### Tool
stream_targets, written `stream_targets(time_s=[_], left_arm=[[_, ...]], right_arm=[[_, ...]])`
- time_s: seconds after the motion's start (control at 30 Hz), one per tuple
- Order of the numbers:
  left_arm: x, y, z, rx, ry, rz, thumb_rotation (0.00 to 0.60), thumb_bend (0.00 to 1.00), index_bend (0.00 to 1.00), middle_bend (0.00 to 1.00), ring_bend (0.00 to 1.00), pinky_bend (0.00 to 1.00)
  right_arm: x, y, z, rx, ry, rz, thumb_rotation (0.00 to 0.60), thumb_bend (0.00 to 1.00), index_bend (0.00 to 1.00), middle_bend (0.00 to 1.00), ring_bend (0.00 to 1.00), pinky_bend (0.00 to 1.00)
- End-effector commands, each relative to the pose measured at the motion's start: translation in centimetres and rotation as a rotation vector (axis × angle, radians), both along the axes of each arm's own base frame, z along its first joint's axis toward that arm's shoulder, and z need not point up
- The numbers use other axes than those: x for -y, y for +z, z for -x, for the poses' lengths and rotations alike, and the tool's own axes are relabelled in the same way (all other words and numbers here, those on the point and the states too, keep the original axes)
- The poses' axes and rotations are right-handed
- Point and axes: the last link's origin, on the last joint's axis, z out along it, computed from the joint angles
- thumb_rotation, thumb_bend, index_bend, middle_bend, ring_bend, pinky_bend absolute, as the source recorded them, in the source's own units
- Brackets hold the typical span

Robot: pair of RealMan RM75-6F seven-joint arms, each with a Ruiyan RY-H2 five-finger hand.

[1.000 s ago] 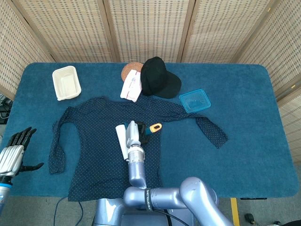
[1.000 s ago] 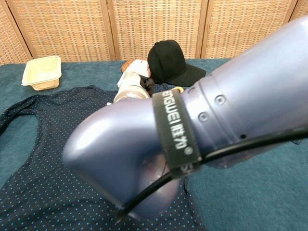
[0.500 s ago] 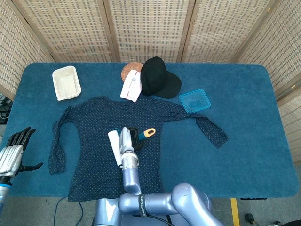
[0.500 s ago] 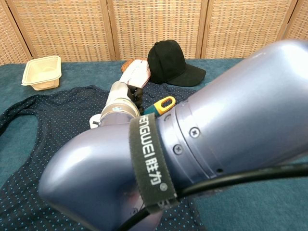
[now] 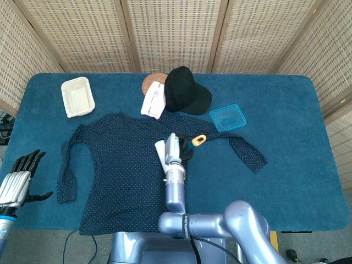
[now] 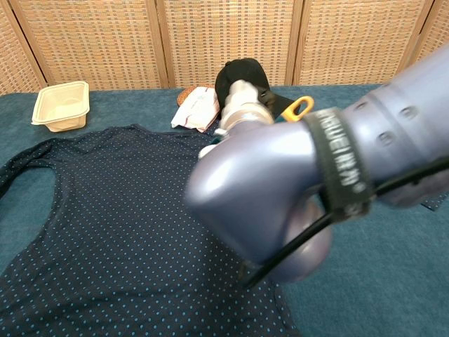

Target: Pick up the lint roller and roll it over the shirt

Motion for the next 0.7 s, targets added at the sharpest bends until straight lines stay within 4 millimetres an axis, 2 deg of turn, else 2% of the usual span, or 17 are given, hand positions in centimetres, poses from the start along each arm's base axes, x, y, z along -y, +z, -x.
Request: stream_targets(time_s=[0.03, 0.13, 0.2, 0.27, 0.3, 0.33, 0.37, 0.4, 0.57, 0.7], left_arm=[[0.1, -0.1, -0.1, -0.001, -0.002, -0.001, 0.6, 0.0, 0.0, 0.0, 0.0, 0.0], [0.1, -0.1, -0.2, -0.003, -0.004, 0.0, 0.6, 0.0, 0.0, 0.0, 0.0, 0.0], [0.2, -0.2, -0.2, -0.004, -0.006, 0.002, 0.6, 0.0, 0.0, 0.0, 0.0, 0.0], [0.3, -0.1, -0.3, -0.003, -0.009, 0.0, 0.6, 0.0, 0.0, 0.0, 0.0, 0.0], [0.3, -0.1, -0.3, -0.001, -0.01, -0.001, 0.6, 0.0, 0.0, 0.0, 0.0, 0.0], [0.4, -0.1, -0.3, 0.0, -0.011, -0.002, 0.6, 0.0, 0.0, 0.0, 0.0, 0.0], [0.4, 0.0, -0.3, 0.002, -0.011, -0.005, 0.6, 0.0, 0.0, 0.0, 0.0, 0.0], [0.4, 0.1, -0.3, 0.004, -0.011, -0.006, 0.6, 0.0, 0.0, 0.0, 0.0, 0.0], [0.5, 0.4, -0.4, 0.015, -0.019, -0.011, 0.6, 0.0, 0.0, 0.0, 0.0, 0.0], [0.7, 0.7, -0.4, 0.027, -0.028, -0.018, 0.6, 0.0, 0.0, 0.0, 0.0, 0.0]], right_arm=[[0.5, 1.3, 1.7, -0.004, -0.02, 0.017, 0.6, 0.75, 0.81, 1.0, 1.0, 1.0], [0.7, 1.9, 2.6, 0.009, -0.037, 0.022, 0.6, 0.74, 0.79, 1.0, 1.0, 1.0], [0.7, 2.2, 3.1, 0.023, -0.044, 0.027, 0.6, 0.67, 0.71, 1.0, 1.0, 1.0], [0.7, 2.6, 3.6, 0.078, -0.076, 0.036, 0.6, 0.43, 0.41, 1.0, 1.0, 1.0], [0.6, 2.7, 3.6, 0.099, -0.077, 0.037, 0.6, 0.23, 0.2, 1.0, 1.0, 1.0], [0.6, 2.9, 3.6, 0.132, -0.077, 0.039, 0.6, 0.08, 0.06, 1.0, 1.0, 1.0], [0.6, 3.2, 3.5, 0.171, -0.07, 0.037, 0.6, 0.03, 0.01, 1.0, 1.0, 1.0], [0.6, 3.4, 3.5, 0.191, -0.062, 0.035, 0.6, 0.0, 0.0, 1.0, 1.0, 1.0], [0.4, 5.9, 4.3, 0.323, -0.031, 0.045, 0.6, 0.0, 0.0, 1.0, 1.0, 1.0], [-0.1, 9.1, 6.6, 0.43, -0.012, 0.066, 0.6, 0.0, 0.0, 0.98, 1.0, 1.0]])
